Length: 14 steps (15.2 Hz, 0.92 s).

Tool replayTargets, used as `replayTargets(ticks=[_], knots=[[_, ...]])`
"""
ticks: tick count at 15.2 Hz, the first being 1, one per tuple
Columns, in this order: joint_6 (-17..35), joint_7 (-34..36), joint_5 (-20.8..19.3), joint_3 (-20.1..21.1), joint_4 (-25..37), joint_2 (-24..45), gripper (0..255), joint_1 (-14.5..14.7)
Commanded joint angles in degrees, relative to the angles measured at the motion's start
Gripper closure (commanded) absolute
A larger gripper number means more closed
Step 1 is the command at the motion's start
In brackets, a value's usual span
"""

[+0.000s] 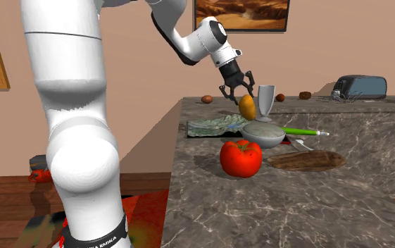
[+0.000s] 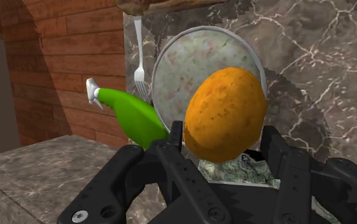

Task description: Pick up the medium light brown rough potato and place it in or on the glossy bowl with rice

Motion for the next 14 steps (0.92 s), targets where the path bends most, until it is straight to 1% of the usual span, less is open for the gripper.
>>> replayTargets(ticks=[1,6,14], knots=[[-0.53,-0.91,-1.25,-0.5,4.31,3.7,255,-0.41],[-2.63,-3.76,-3.73,-1.87,16.47,13.36,255,-0.63],[1.8,-0.58,-5.86,-2.48,12.72,14.92,255,-0.58]])
